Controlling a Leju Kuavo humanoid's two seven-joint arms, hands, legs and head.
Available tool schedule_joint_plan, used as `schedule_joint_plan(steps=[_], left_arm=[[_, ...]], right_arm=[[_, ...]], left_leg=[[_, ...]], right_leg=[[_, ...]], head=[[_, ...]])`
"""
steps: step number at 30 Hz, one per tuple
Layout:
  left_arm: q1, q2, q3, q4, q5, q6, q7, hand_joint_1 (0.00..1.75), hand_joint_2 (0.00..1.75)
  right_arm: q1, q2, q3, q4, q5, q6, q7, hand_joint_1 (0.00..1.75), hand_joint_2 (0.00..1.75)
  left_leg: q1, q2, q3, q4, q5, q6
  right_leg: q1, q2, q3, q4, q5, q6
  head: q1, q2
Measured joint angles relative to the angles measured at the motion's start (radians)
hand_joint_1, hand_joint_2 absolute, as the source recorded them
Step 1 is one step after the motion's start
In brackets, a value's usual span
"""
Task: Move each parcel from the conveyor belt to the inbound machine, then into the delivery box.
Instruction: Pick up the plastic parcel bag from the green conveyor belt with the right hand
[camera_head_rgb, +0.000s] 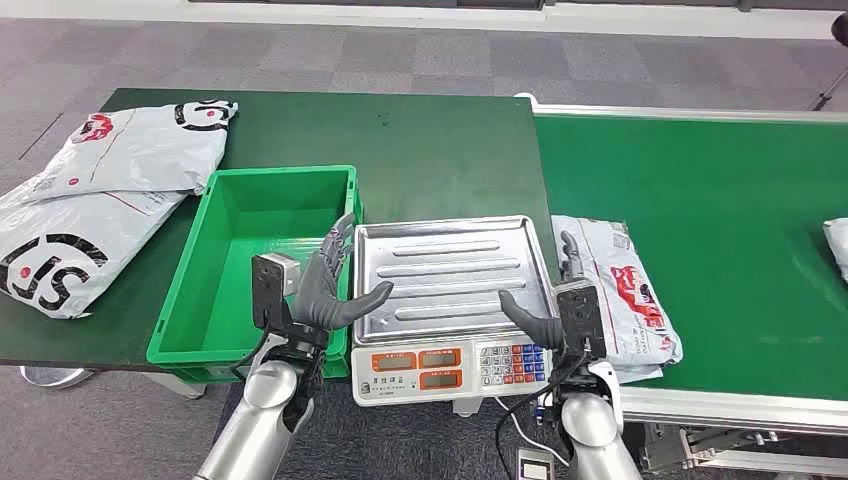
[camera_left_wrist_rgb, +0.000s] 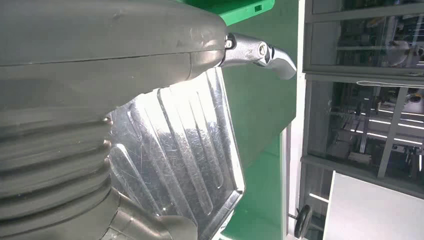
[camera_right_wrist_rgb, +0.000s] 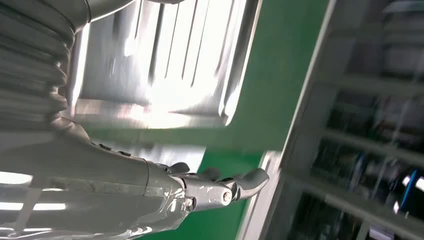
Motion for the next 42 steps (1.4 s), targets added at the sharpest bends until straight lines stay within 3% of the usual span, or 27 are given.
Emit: schedule_joint_plan(steps=[17,25,30,37,42], left_arm=[[0.001,0.0,0.017,-0.006,0.008,0.027,-0.024,0.0,1.75],[0.002,0.001,0.018,-0.015,0.011,0.031,-0.024,0.0,1.75],[0.002,0.002,0.019,-0.015,0.012,0.033,-0.025,0.0,1.75],[0.002,0.006,0.028,-0.015,0.012,0.034,-0.025,0.0,1.75],[0.001,0.006,0.035,-0.014,0.009,0.029,-0.025,0.0,1.75]], right_arm=[[-0.187,-0.152,-0.05,0.326,0.386,-0.228,0.094,0.0,1.75],[-0.254,-0.188,-0.05,0.474,0.429,-0.252,0.12,0.0,1.75],[-0.281,-0.195,-0.053,0.532,0.438,-0.239,0.149,0.0,1.75],[-0.351,-0.22,-0.089,0.703,0.441,-0.112,0.244,0.0,1.75],[-0.373,-0.239,-0.096,0.788,0.517,-0.038,0.348,0.0,1.75]], left_leg=[[0.0,0.0,0.0,0.0,0.0,0.0],[0.0,0.0,0.0,0.0,0.0,0.0],[0.0,0.0,0.0,0.0,0.0,0.0],[-0.001,-0.001,0.0,0.0,0.0,0.001],[-0.001,-0.001,0.0,0.0,0.0,0.001]], right_leg=[[0.0,0.0,0.0,0.0,0.0,0.0],[0.0,0.0,0.0,0.0,0.0,0.0],[0.0,0.0,0.0,0.0,0.0,0.0],[0.0,-0.001,0.001,0.0,0.0,0.001],[0.0,-0.001,0.0,0.0,0.0,0.001]], head=[[0.0,0.0],[0.0,0.0],[0.0,0.0],[0.0,0.0],[0.0,0.0]])
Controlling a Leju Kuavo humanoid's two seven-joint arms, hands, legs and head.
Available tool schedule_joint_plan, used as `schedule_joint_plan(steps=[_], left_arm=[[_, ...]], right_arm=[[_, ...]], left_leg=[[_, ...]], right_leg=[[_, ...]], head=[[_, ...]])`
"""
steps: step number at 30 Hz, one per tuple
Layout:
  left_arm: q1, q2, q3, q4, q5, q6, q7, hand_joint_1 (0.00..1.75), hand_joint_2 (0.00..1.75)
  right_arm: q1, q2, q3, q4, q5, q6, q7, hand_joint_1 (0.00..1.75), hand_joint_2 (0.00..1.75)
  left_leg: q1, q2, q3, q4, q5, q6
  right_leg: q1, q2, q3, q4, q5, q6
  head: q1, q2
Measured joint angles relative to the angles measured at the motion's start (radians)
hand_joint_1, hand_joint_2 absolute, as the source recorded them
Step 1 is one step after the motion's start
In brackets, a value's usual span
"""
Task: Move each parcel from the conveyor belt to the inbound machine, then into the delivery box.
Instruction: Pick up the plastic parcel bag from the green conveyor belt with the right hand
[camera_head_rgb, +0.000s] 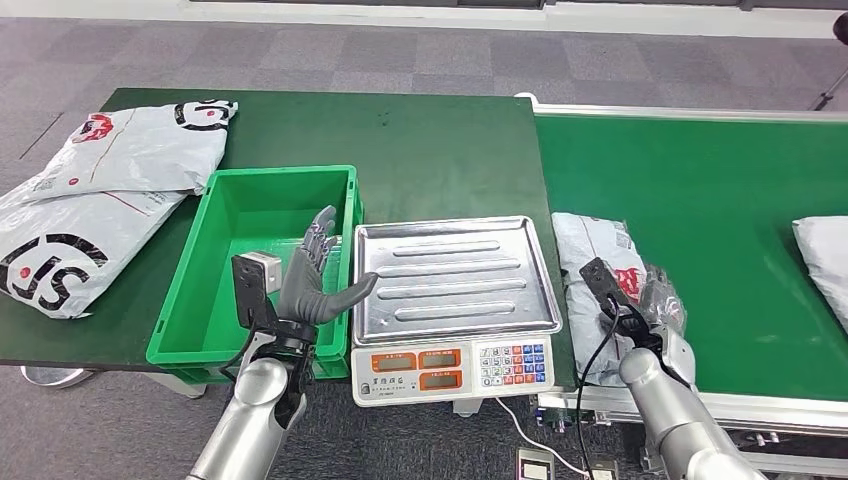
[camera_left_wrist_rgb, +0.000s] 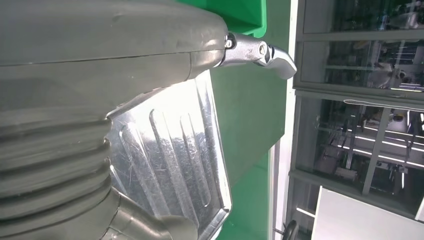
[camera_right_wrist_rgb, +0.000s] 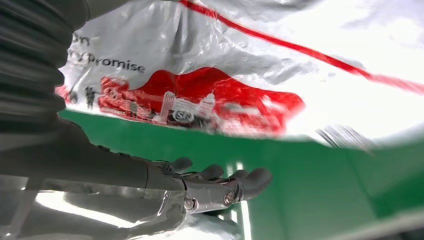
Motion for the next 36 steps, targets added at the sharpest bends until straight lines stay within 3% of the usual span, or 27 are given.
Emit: schedule_joint_plan(steps=[5,18,23,27,36], left_arm=[[-0.001,0.0,0.004,0.0,-0.005,-0.003,0.0,0.0,1.75],[-0.001,0.0,0.01,0.001,-0.007,-0.004,0.0,0.0,1.75],[-0.001,0.001,0.012,0.005,-0.007,-0.006,0.0,0.0,1.75],[-0.009,0.002,0.015,0.01,-0.007,-0.012,-0.001,0.0,1.75],[-0.03,0.002,0.016,0.025,-0.007,-0.02,-0.002,0.0,1.75]], right_arm=[[-0.007,-0.003,0.0,0.027,0.074,0.057,0.073,0.0,1.75],[-0.009,-0.003,0.0,0.044,0.087,0.076,0.082,0.0,1.75],[-0.03,-0.003,0.0,0.058,0.124,0.173,0.108,0.0,1.75],[-0.072,-0.009,-0.003,0.086,0.12,0.31,0.093,1.75,1.75],[-0.112,-0.019,-0.021,0.115,0.052,0.454,-0.048,1.75,1.75]], left_leg=[[0.0,0.0,0.0,0.0,0.0,0.0],[0.0,0.0,0.0,0.0,0.0,0.0],[0.0,0.0,0.0,0.0,0.0,0.0],[0.0,0.0,0.001,0.0,0.0,0.0],[0.0,0.001,0.001,0.0,0.0,0.0]], right_leg=[[0.0,0.0,0.0,0.0,0.0,0.0],[0.0,0.0,0.0,0.0,0.0,0.0],[0.0,0.0,0.0,0.0,0.0,0.0],[0.0,0.0,0.0,0.0,0.0,0.0],[0.0,0.001,0.0,0.0,0.0,0.0]], head=[[0.0,0.0],[0.0,0.0],[0.0,0.0],[0.0,0.0],[0.0,0.0]])
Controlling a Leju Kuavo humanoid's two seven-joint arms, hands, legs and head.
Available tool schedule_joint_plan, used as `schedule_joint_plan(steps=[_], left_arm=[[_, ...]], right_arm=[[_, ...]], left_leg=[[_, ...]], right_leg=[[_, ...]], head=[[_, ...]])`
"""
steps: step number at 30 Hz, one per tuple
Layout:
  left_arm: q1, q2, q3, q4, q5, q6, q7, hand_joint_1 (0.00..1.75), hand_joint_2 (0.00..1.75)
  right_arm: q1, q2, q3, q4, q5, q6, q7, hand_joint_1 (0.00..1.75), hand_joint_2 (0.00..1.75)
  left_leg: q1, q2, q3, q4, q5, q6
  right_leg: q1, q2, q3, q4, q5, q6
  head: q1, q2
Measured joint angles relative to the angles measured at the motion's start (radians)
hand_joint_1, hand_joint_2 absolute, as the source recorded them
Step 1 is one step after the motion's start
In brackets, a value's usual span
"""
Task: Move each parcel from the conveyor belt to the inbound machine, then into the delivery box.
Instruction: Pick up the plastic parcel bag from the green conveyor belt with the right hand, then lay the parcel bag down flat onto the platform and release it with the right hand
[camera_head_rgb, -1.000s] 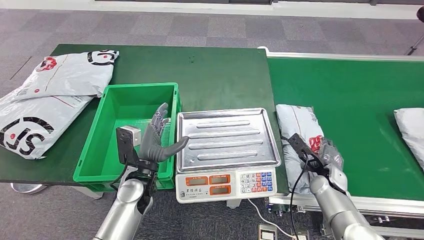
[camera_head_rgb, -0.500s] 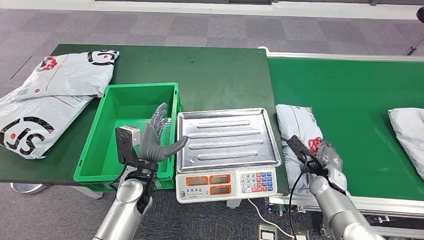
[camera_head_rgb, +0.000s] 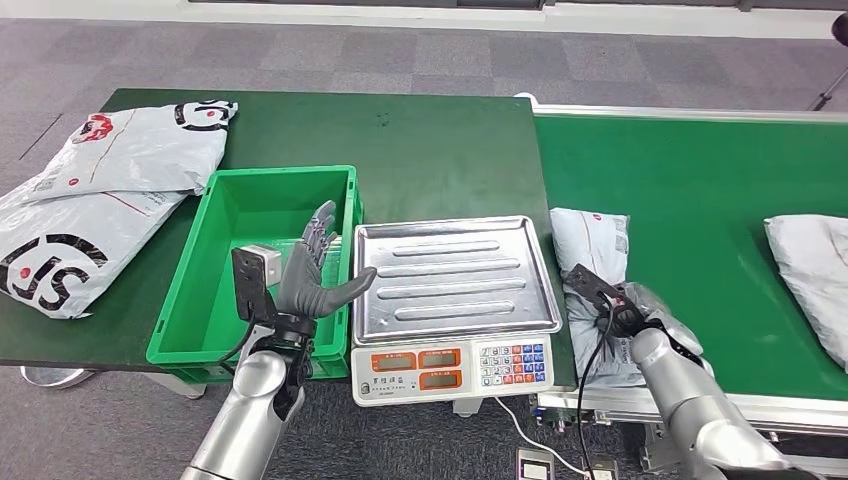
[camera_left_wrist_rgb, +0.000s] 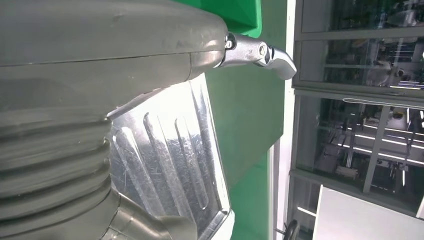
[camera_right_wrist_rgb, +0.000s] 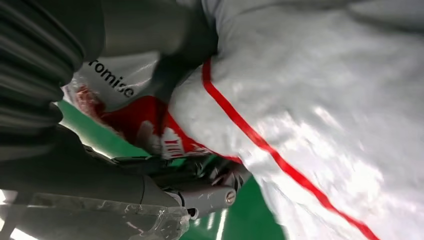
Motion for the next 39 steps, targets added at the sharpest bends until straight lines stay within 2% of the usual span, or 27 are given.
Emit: schedule_joint_plan(steps=[5,8,11,15,21,27,31,39], left_arm=[[-0.013,0.0,0.0,0.002,-0.008,-0.006,0.0,0.0,1.75],[-0.016,0.0,0.001,0.004,-0.01,-0.011,0.0,0.0,1.75],[-0.013,0.0,0.003,-0.002,-0.021,-0.012,0.002,0.0,1.75],[0.003,0.0,0.016,-0.027,-0.043,-0.012,0.015,0.0,1.75],[0.037,0.0,0.031,-0.07,-0.072,-0.01,0.029,0.0,1.75],[0.047,-0.001,0.036,-0.088,-0.082,-0.006,0.031,0.0,1.75],[0.047,-0.001,0.036,-0.091,-0.083,-0.003,0.032,0.0,1.75],[0.047,-0.002,0.036,-0.092,-0.083,-0.002,0.033,0.0,1.75]], right_arm=[[-0.018,-0.007,-0.003,0.012,-0.05,0.109,-0.095,1.75,1.75],[-0.019,-0.013,-0.003,0.015,-0.087,0.134,-0.155,1.75,1.75],[-0.017,-0.014,-0.003,0.016,-0.119,0.09,-0.177,1.75,1.75],[-0.008,-0.006,-0.003,-0.006,-0.135,-0.012,-0.159,1.75,1.75],[0.034,0.004,0.007,-0.179,-0.149,-0.157,-0.109,1.75,1.75],[0.08,-0.004,0.01,-0.39,-0.183,-0.222,-0.1,1.75,1.75],[0.098,-0.019,0.01,-0.514,-0.2,-0.23,-0.094,1.75,1.75],[0.121,-0.028,0.01,-0.61,-0.203,-0.23,-0.093,1.75,1.75]], left_leg=[[0.0,0.001,0.001,0.0,0.0,0.0],[0.0,0.002,0.001,0.0,0.0,0.0],[0.0,0.002,0.001,0.0,0.0,0.0],[0.0,0.002,0.001,-0.001,0.0,0.0],[0.0,0.001,0.0,-0.001,0.0,0.0],[0.0,0.001,0.0,0.0,0.0,0.0],[0.0,0.001,0.0,0.0,0.0,0.0],[0.0,0.001,0.0,0.0,0.0,0.0]], right_leg=[[0.0,0.001,0.0,0.0,0.0,0.0],[0.0,0.001,0.0,0.0,0.0,0.0],[0.001,0.001,0.0,0.0,0.0,0.0],[0.001,0.001,0.0,0.0,0.0,0.0],[0.0,0.001,0.0,0.0,0.0,0.0],[0.0,0.001,-0.001,0.0,0.0,0.0],[0.0,0.001,0.0,0.0,0.0,0.0],[0.0,0.001,0.0,0.0,0.0,0.0]], head=[[0.0,0.0],[0.0,0.0],[0.0,0.0],[0.0,0.0],[0.0,0.0],[0.0,0.0],[0.0,0.0],[0.0,0.0]])
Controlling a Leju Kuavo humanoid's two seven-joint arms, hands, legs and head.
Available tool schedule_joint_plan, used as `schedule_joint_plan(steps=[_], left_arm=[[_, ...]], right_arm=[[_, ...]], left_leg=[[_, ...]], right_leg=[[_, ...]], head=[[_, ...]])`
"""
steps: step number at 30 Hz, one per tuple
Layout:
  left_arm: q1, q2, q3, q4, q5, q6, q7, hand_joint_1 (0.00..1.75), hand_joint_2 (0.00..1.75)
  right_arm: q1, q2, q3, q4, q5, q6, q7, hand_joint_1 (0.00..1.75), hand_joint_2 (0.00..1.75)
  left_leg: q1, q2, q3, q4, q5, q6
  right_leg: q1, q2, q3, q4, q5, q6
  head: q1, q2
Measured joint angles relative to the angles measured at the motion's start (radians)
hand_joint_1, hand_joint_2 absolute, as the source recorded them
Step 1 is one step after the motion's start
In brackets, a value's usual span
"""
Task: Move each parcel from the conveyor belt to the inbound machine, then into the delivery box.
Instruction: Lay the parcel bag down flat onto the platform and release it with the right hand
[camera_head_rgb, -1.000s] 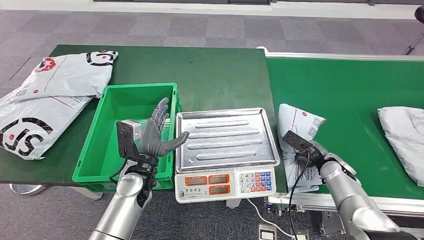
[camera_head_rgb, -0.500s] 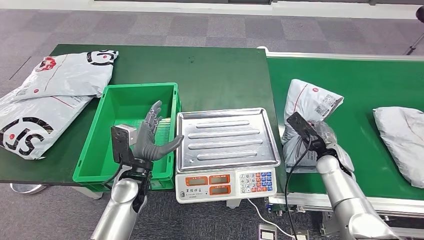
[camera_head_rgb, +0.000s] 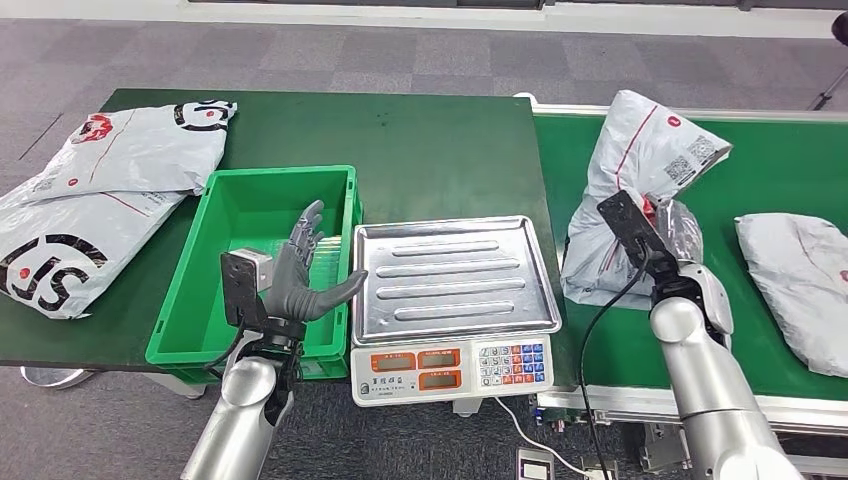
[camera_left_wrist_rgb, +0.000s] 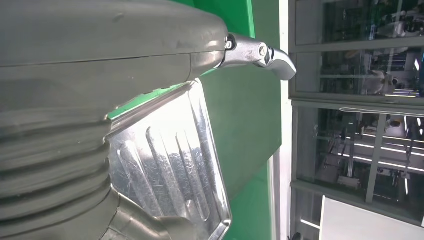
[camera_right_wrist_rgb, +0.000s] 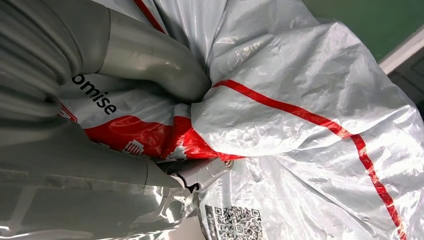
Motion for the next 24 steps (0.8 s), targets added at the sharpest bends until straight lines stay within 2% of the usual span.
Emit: schedule_joint_plan(steps=[7,15,19,24], left_arm=[[0.0,-0.001,0.0,0.0,0.0,0.01,0.0,0.0,1.75],[0.0,-0.001,0.0,0.002,0.003,0.023,-0.005,0.0,1.75],[-0.003,-0.003,0.0,0.007,0.004,0.023,-0.01,0.0,1.75],[-0.011,-0.008,0.0,0.018,0.008,0.024,-0.012,0.0,1.75]], right_arm=[[0.011,-0.007,0.0,-0.062,-0.05,-0.083,-0.031,1.75,1.75],[0.064,-0.008,0.011,-0.196,-0.098,-0.041,-0.059,1.75,1.75],[0.069,0.02,0.073,-0.203,-0.107,-0.021,-0.071,1.75,1.75],[0.068,0.088,0.196,-0.193,-0.116,-0.032,-0.07,1.75,1.75]], left_leg=[[0.0,0.0,0.0,0.0,0.0,0.0],[0.0,0.0,0.0,0.0,0.0,0.0],[0.0,0.001,0.0,0.0,0.0,0.0],[0.001,0.001,0.0,0.0,0.0,-0.001]], right_leg=[[0.0,0.0,0.0,0.0,0.0,0.0],[0.0,0.0,0.0,0.0,0.0,0.0],[0.0,0.0,0.0,0.0,0.0,0.0],[0.001,0.0,0.0,0.0,0.0,0.0]], head=[[0.0,0.0],[0.0,0.0],[0.0,0.0],[0.0,0.0]])
